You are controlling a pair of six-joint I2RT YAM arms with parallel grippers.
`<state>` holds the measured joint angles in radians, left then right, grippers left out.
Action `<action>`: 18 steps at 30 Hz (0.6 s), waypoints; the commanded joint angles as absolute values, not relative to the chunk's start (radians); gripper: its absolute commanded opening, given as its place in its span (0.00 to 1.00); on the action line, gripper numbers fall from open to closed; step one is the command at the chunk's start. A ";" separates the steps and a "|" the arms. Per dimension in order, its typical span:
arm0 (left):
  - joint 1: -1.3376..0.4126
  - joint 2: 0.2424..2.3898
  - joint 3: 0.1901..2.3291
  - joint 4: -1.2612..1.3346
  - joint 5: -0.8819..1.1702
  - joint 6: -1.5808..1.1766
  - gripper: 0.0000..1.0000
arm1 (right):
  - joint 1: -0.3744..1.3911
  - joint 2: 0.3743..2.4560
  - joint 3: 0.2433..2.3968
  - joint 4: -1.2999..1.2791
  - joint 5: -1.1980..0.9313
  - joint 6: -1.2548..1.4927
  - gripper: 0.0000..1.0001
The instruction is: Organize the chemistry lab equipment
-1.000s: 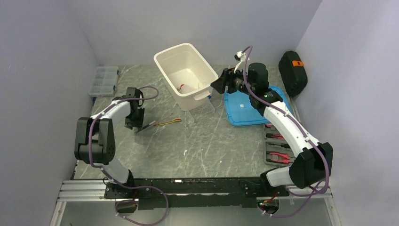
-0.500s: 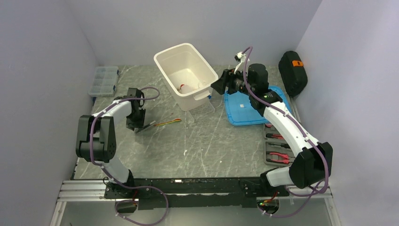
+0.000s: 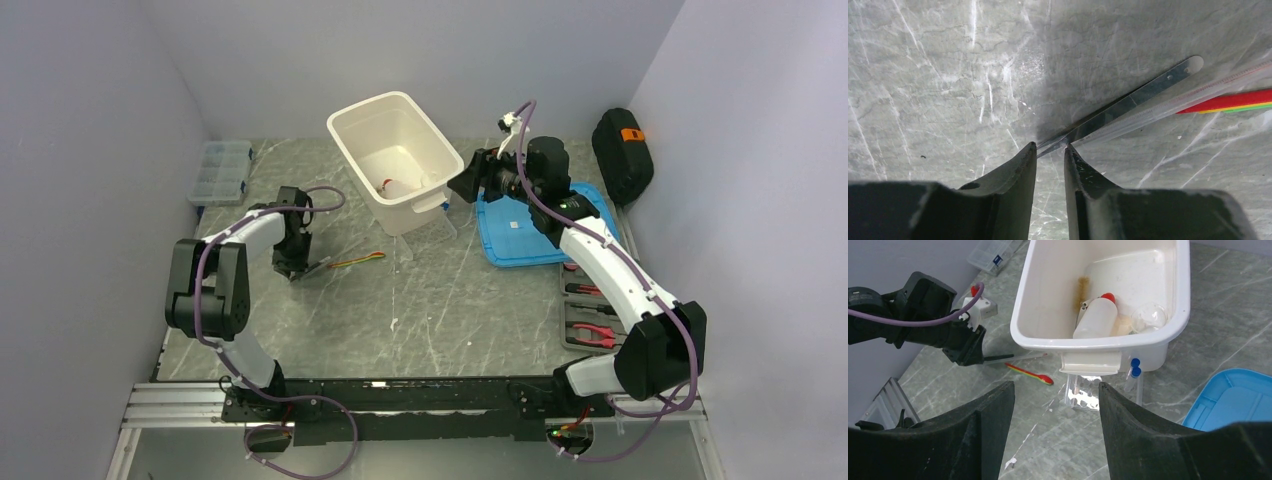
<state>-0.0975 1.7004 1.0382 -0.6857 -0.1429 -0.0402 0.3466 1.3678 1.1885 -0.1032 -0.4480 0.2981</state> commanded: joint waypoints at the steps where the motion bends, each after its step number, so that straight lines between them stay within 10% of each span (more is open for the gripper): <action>1: -0.106 1.722 1.064 -0.684 -0.159 -0.032 0.30 | 0.340 1.339 1.187 -0.038 -0.466 0.307 0.64; 18: -0.109 1.716 1.069 -0.698 -0.160 -0.036 0.05 | 0.340 1.322 1.176 -0.047 -0.455 0.308 0.65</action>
